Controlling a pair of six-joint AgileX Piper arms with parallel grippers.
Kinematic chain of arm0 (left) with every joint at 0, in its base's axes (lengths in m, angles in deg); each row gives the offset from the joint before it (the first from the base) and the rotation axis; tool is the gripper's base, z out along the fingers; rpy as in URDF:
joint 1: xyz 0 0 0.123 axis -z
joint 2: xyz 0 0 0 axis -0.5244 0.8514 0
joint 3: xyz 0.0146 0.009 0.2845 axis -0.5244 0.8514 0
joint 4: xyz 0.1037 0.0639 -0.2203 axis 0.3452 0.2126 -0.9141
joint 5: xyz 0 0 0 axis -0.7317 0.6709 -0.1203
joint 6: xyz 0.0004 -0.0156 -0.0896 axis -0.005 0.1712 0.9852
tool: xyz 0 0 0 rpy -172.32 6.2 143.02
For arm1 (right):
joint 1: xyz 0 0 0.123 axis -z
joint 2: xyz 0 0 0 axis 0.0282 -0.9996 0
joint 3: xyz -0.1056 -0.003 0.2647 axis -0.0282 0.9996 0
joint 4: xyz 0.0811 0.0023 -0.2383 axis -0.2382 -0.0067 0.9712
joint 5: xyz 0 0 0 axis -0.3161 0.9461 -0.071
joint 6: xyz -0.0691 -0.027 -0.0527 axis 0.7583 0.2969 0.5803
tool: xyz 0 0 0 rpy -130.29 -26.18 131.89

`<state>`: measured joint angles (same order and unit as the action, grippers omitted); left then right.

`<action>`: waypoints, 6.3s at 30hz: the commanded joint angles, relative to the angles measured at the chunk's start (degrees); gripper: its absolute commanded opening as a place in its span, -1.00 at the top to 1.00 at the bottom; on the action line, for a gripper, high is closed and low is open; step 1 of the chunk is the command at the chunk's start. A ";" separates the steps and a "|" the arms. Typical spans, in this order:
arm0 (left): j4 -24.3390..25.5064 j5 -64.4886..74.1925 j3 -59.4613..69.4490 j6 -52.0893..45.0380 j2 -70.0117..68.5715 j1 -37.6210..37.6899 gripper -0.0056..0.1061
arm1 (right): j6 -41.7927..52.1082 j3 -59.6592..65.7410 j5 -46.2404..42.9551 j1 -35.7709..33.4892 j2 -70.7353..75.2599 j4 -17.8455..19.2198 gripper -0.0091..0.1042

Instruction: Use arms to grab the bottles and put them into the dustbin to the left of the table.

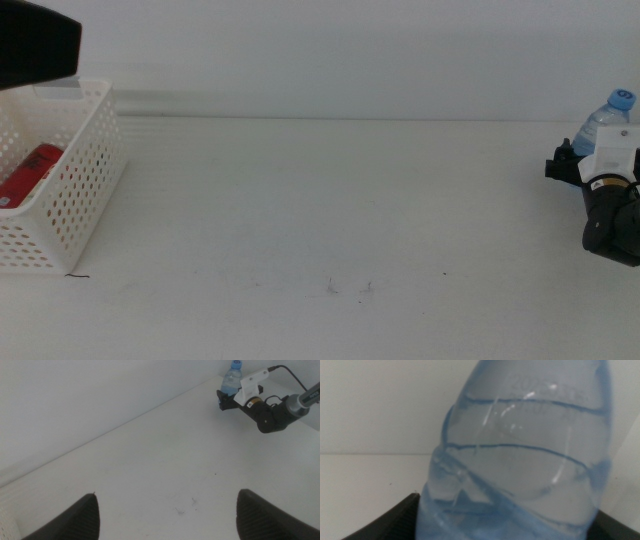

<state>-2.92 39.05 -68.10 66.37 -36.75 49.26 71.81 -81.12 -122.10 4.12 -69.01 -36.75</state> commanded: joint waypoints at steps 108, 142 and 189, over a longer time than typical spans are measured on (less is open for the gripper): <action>-0.26 -0.81 0.16 0.40 -0.20 0.17 -0.78 | -21.29 0.42 96.59 -44.19 81.12 20.46 -0.80; 26.29 -85.16 45.31 21.40 4.39 16.52 -0.78 | -21.29 0.42 96.59 -44.19 81.12 19.91 -0.80; 29.39 -127.51 33.57 29.10 72.95 6.33 -0.78 | -21.29 0.42 96.59 -44.19 81.12 18.39 -0.80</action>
<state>26.43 -87.93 -32.89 94.86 34.76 55.74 50.31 -80.35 -25.19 -40.04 11.93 -18.59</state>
